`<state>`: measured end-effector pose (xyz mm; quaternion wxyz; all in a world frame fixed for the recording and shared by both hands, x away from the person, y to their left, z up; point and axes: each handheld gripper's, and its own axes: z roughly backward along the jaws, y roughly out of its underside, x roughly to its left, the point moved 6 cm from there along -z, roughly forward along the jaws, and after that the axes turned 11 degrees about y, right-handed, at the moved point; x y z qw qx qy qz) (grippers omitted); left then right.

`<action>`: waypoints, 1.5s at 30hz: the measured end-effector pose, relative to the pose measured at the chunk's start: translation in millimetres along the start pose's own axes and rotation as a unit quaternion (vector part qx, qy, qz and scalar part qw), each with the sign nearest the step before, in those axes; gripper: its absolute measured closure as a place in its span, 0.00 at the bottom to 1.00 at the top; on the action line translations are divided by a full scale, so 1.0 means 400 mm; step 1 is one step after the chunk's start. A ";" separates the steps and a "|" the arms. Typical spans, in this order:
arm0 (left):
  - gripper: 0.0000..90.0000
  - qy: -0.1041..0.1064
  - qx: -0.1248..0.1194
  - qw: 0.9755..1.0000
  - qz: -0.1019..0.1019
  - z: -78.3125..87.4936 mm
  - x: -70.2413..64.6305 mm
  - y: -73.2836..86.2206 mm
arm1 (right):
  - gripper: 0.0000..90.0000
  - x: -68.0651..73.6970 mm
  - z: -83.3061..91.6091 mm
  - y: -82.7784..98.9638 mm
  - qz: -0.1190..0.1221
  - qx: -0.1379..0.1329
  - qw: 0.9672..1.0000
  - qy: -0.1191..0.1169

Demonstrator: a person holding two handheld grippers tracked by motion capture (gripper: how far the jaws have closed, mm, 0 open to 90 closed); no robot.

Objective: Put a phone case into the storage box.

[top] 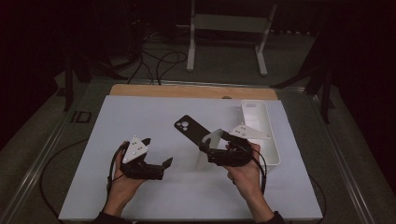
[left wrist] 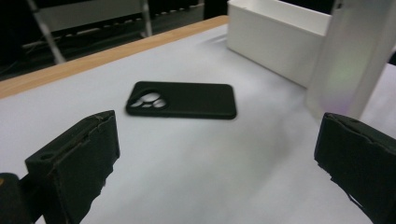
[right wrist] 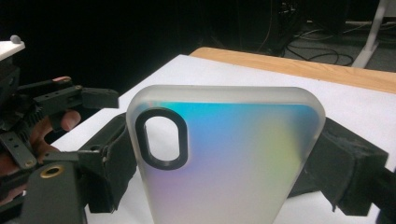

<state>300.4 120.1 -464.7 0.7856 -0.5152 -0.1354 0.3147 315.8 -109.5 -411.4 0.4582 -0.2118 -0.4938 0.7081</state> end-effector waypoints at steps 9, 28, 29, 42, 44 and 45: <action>0.01 -0.027 -0.012 0.999 0.020 0.048 0.042 0.047 | 0.19 -0.004 -0.002 -0.003 0.002 0.000 1.000 0.003; 0.01 -0.089 -0.005 0.995 0.035 0.135 0.100 0.151 | 0.19 -0.049 0.001 -0.041 0.014 -0.011 0.999 0.030; 0.01 -0.091 -0.006 0.995 0.036 0.139 0.102 0.154 | 0.19 -0.053 0.001 -0.044 0.015 -0.012 0.999 0.033; 0.01 -0.100 -0.007 0.994 0.036 0.152 0.111 0.176 | 0.19 -0.118 -0.001 -0.089 0.021 -0.020 0.997 0.066; 0.01 -0.100 -0.008 0.994 0.037 0.152 0.113 0.178 | 0.19 -0.132 0.001 -0.098 0.019 -0.023 0.997 0.072; 0.01 -0.100 -0.008 0.994 0.038 0.152 0.114 0.179 | 0.19 -0.137 0.001 -0.102 0.020 -0.024 0.997 0.073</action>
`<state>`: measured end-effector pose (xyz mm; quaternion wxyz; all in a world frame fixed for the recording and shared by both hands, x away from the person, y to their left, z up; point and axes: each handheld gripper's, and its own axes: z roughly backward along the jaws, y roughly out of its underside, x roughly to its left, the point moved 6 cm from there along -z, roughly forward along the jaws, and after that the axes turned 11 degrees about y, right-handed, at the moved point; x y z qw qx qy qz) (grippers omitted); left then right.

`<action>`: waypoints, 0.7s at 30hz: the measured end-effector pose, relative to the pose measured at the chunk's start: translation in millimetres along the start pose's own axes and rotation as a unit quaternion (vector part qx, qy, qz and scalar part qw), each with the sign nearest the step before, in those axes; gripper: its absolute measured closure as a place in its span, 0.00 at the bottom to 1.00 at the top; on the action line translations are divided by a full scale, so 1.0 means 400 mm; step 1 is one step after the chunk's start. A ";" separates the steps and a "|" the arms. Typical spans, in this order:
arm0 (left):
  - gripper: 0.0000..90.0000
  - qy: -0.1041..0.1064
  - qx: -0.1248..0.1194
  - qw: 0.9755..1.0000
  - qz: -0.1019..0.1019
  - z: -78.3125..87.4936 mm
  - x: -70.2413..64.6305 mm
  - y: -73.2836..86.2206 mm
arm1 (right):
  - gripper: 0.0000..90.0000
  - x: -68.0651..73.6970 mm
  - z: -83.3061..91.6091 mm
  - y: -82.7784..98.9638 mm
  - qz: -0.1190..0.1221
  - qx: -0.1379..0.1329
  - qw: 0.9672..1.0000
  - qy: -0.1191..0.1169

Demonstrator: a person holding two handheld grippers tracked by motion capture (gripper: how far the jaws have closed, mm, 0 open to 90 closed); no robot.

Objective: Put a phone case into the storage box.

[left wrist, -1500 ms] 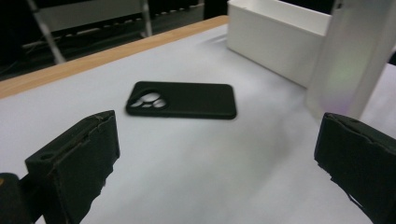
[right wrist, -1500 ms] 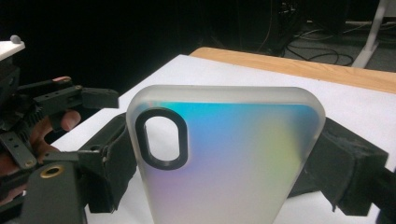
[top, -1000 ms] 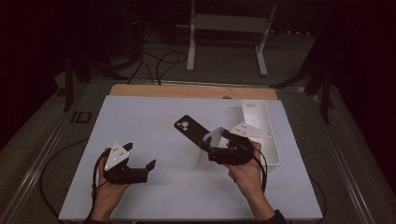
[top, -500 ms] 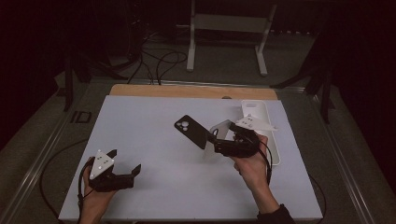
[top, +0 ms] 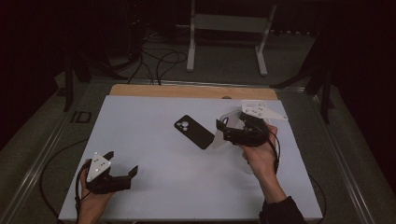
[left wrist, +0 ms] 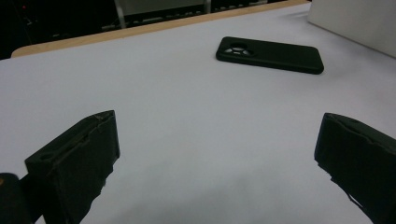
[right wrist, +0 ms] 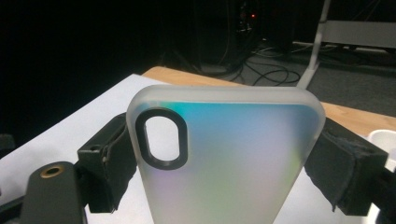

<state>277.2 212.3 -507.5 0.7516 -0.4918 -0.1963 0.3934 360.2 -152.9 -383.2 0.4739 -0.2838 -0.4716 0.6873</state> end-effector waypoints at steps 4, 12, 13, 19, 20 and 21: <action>0.01 -0.001 -0.001 1.000 0.002 0.001 0.001 0.001 | 0.19 -0.021 -0.004 -0.016 -0.001 -0.002 1.000 0.010; 0.01 -0.003 -0.001 1.000 0.002 0.000 0.002 0.003 | 0.19 -0.063 -0.016 -0.045 -0.007 -0.001 1.000 0.025; 0.01 -0.002 -0.001 1.000 0.002 0.000 0.002 0.003 | 0.19 -0.068 -0.018 -0.047 -0.006 -0.001 1.000 0.028; 0.01 -0.002 0.001 1.000 0.001 0.000 0.003 0.004 | 0.19 -0.092 -0.032 -0.059 -0.005 0.002 0.999 0.043; 0.01 -0.002 0.000 1.000 0.001 0.000 0.002 0.004 | 0.19 -0.097 -0.036 -0.060 -0.004 0.003 0.999 0.046; 0.01 -0.003 0.000 1.000 0.001 0.000 0.003 0.004 | 0.19 -0.102 -0.040 -0.061 -0.004 0.005 0.999 0.049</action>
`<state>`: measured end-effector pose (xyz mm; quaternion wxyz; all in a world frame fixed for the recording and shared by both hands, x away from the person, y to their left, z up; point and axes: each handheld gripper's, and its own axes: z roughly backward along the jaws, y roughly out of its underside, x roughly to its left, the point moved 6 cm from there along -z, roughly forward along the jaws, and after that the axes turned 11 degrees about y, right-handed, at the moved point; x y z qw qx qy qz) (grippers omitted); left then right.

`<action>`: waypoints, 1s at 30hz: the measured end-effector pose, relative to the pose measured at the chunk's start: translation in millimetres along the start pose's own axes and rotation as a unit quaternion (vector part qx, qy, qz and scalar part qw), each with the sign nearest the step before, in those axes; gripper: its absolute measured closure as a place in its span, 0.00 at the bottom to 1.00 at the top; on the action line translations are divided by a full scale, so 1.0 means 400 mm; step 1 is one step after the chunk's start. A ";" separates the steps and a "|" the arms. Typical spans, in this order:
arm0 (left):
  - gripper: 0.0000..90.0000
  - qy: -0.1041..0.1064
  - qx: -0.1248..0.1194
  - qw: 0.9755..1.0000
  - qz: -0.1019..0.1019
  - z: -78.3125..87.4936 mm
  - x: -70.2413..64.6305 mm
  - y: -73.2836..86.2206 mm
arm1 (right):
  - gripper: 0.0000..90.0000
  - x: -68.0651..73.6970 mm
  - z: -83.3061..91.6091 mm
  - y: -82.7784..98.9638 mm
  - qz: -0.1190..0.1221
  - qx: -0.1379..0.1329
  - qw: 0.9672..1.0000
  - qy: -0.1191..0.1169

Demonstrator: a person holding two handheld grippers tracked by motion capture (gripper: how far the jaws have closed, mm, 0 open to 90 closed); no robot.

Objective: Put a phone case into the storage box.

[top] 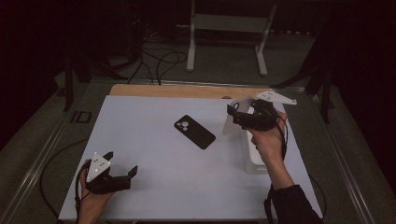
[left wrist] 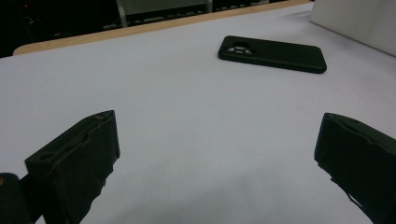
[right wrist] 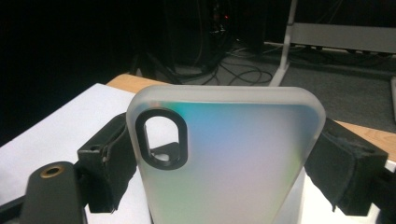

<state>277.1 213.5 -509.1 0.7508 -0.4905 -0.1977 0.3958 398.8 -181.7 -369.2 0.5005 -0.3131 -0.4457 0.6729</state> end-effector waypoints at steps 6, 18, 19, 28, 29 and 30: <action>0.01 0.000 0.000 1.000 0.001 -0.001 0.000 0.001 | 0.19 -0.024 -0.018 -0.005 0.001 0.008 1.000 0.017; 0.01 -0.002 -0.002 1.000 0.000 0.001 -0.001 0.000 | 0.19 -0.081 -0.040 -0.020 -0.016 0.007 0.999 0.042; 0.01 -0.002 -0.002 1.000 0.001 0.001 0.000 0.000 | 0.19 -0.087 -0.042 -0.020 -0.018 0.008 0.999 0.043; 0.01 -0.003 -0.001 1.000 0.000 0.000 -0.002 0.000 | 0.19 -0.126 -0.067 -0.022 -0.029 0.017 0.998 0.060; 0.01 -0.003 -0.001 1.000 0.000 0.000 -0.002 0.000 | 0.19 -0.133 -0.072 -0.023 -0.029 0.019 0.997 0.064; 0.01 -0.003 -0.001 1.000 0.000 -0.001 -0.002 0.000 | 0.19 -0.133 -0.072 -0.023 -0.029 0.019 0.997 0.064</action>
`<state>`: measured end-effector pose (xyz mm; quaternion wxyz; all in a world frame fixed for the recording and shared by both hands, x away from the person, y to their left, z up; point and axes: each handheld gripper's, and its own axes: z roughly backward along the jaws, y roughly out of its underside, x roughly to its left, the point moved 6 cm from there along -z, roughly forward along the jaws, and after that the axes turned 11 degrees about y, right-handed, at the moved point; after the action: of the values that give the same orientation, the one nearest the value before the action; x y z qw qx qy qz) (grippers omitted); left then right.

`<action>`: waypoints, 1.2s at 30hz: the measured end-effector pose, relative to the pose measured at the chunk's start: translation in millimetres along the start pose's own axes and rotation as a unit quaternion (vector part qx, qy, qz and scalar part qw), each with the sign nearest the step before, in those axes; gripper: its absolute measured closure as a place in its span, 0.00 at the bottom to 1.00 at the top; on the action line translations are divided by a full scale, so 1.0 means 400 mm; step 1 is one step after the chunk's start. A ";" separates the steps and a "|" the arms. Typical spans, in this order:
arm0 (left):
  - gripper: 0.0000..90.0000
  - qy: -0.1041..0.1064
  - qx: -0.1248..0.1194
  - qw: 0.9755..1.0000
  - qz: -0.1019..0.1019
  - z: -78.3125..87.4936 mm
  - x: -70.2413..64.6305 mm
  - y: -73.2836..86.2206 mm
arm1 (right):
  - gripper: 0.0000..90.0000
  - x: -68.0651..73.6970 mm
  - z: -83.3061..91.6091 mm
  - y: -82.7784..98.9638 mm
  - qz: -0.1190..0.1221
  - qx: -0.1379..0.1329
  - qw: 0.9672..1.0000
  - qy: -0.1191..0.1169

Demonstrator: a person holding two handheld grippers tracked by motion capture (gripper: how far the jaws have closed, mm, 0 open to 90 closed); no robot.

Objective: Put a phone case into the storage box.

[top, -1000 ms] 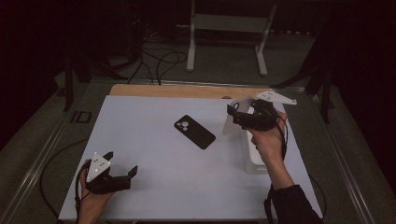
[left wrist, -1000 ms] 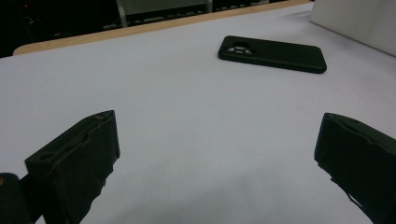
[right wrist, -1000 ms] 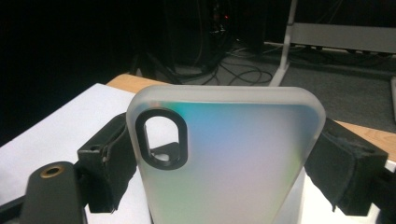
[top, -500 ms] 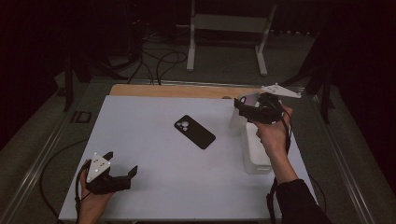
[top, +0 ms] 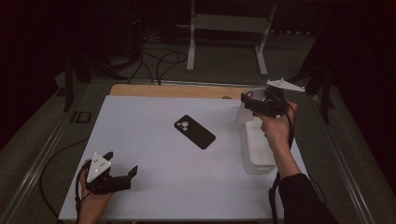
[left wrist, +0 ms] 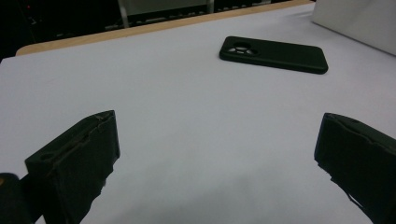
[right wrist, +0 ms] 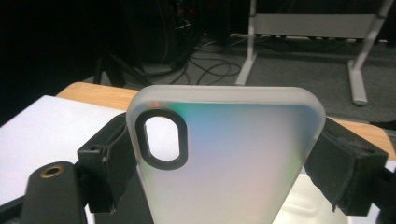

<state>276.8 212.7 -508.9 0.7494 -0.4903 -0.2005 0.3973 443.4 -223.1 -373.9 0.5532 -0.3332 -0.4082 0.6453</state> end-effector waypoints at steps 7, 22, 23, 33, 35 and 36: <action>0.01 0.000 0.001 1.000 0.000 0.000 -0.001 0.001 | 0.19 -0.026 -0.034 -0.004 0.002 0.009 1.000 0.025; 0.01 -0.002 0.000 1.000 0.000 0.001 0.001 0.001 | 0.19 -0.067 -0.084 -0.005 -0.006 0.017 0.998 0.062; 0.01 -0.002 0.000 1.000 0.000 0.001 0.001 0.001 | 0.19 -0.071 -0.087 -0.005 -0.008 0.017 0.998 0.064; 0.01 -0.001 -0.002 1.000 0.004 0.002 0.003 0.004 | 0.19 -0.103 -0.117 -0.004 -0.019 0.018 0.996 0.088; 0.01 -0.002 -0.002 1.000 0.004 0.003 0.004 0.004 | 0.19 -0.110 -0.123 -0.002 -0.018 0.021 0.995 0.094; 0.01 -0.002 -0.002 1.000 0.005 0.003 0.004 0.004 | 0.19 -0.113 -0.126 0.000 -0.019 0.023 0.995 0.097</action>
<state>276.3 215.0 -510.1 0.7459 -0.4925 -0.2003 0.4011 495.3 -259.8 -397.3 0.6098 -0.3734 -0.3440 0.6086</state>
